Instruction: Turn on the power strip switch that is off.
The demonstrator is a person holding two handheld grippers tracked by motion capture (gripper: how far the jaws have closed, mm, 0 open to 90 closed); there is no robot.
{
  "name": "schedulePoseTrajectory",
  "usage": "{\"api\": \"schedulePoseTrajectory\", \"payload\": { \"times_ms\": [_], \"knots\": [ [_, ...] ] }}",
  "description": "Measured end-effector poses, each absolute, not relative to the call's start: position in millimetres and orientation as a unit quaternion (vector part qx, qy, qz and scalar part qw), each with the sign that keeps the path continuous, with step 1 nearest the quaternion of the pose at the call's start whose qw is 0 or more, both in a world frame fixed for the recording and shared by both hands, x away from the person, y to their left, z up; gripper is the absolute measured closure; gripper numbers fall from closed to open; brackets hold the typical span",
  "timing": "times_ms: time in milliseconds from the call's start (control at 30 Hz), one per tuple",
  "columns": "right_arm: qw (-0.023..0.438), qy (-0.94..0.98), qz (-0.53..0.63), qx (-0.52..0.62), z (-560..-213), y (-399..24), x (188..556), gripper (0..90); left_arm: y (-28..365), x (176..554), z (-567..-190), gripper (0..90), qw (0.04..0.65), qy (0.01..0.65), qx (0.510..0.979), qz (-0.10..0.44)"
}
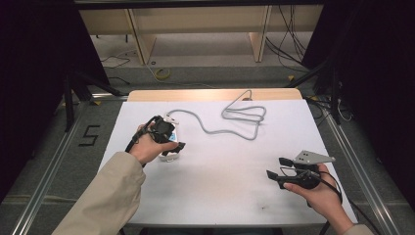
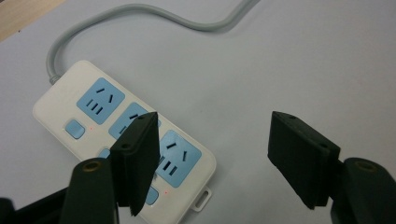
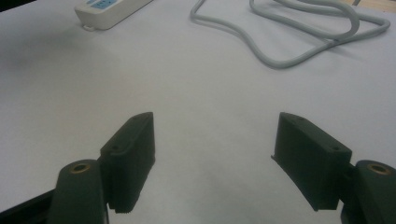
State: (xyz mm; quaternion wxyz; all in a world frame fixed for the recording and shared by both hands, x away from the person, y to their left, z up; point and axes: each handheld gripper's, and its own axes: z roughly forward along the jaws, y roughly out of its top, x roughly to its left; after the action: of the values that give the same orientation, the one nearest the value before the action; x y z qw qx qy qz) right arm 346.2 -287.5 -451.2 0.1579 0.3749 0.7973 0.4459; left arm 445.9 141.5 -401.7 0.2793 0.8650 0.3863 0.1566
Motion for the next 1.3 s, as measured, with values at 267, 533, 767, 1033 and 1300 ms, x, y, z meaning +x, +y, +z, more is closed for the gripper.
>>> {"api": "schedulePoseTrajectory", "payload": {
  "times_ms": [267, 533, 767, 1033, 1300],
  "knots": [
    [0.158, 0.797, 0.447, 0.375, -451.3, -287.4, 346.1, 29.5, 144.1, 434.8, -401.2, 31.0, 0.303, 0.375, 0.861, 0.16],
    [0.159, 0.797, 0.446, 0.376, -450.9, -287.8, 345.8, 29.4, 153.3, 425.4, -400.9, 30.4, 0.326, 0.356, 0.856, 0.185],
    [0.158, 0.796, 0.447, 0.376, -451.2, -287.5, 346.0, 29.4, 161.9, 416.1, -404.4, 30.5, 0.352, 0.346, 0.844, 0.208],
    [0.157, 0.797, 0.446, 0.375, -451.6, -286.9, 346.3, 29.4, 167.6, 407.6, -408.3, 29.4, 0.356, 0.348, 0.842, 0.21],
    [0.157, 0.797, 0.445, 0.378, -451.4, -287.8, 346.1, 29.4, 174.7, 395.4, -413.6, 27.8, 0.373, 0.354, 0.829, 0.221]
  ]
}}
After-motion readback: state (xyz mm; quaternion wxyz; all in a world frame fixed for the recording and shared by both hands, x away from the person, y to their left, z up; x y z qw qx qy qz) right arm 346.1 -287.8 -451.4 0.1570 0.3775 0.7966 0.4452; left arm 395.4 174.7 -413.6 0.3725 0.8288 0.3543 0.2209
